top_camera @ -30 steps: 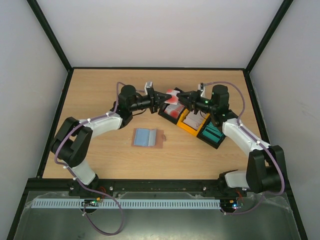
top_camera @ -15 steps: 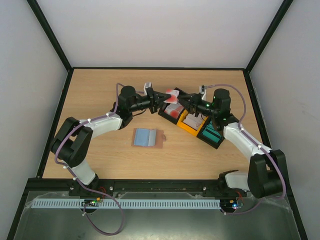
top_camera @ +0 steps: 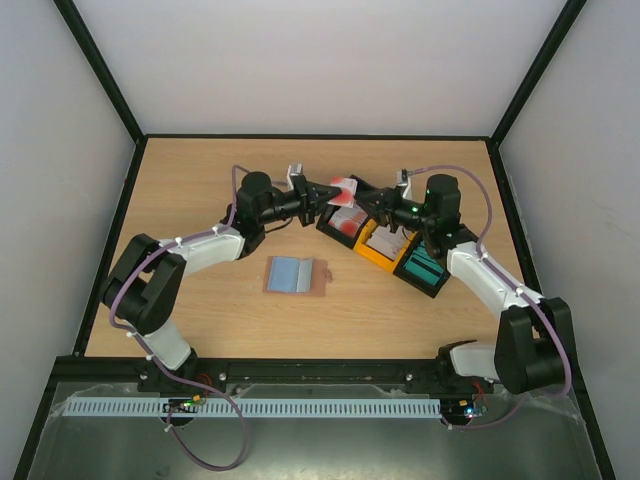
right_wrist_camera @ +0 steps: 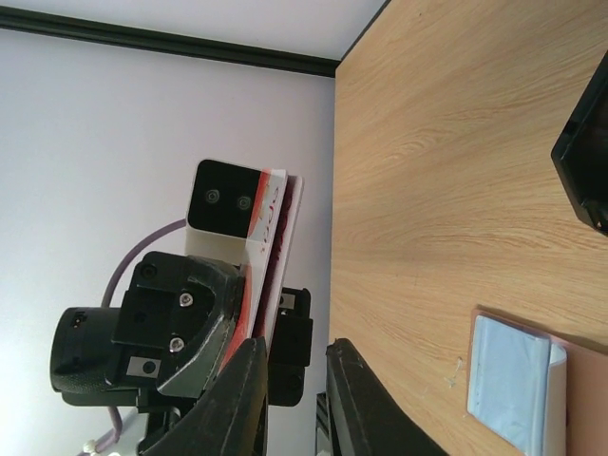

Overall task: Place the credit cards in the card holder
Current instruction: Insert the credit card into the card holder.

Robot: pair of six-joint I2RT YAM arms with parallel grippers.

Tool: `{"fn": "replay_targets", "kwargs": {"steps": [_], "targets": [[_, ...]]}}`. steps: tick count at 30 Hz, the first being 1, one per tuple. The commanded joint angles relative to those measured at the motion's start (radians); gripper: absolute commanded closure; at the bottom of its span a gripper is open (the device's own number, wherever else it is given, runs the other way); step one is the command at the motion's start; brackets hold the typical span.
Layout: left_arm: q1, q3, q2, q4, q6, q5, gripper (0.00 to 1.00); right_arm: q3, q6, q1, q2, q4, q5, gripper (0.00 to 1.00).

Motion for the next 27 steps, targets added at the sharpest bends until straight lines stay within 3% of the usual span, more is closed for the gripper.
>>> {"fn": "replay_targets", "kwargs": {"steps": [1,10,21,27], "targets": [[-0.022,0.057,-0.041,0.054,0.089,0.037,0.97,0.058,-0.063,0.006,0.026,-0.114,-0.01,0.85],[-0.077,0.12,-0.033,-0.005,0.201,0.064,0.97,0.068,0.088,0.023,0.039,0.074,-0.094,0.84],[-0.078,0.114,-0.046,-0.043,0.236,0.072,0.97,0.044,0.258,0.038,0.037,0.339,-0.109,0.8],[-0.061,0.102,-0.071,-0.111,0.274,0.057,0.94,0.027,0.358,0.039,0.034,0.493,-0.082,0.98]]}}
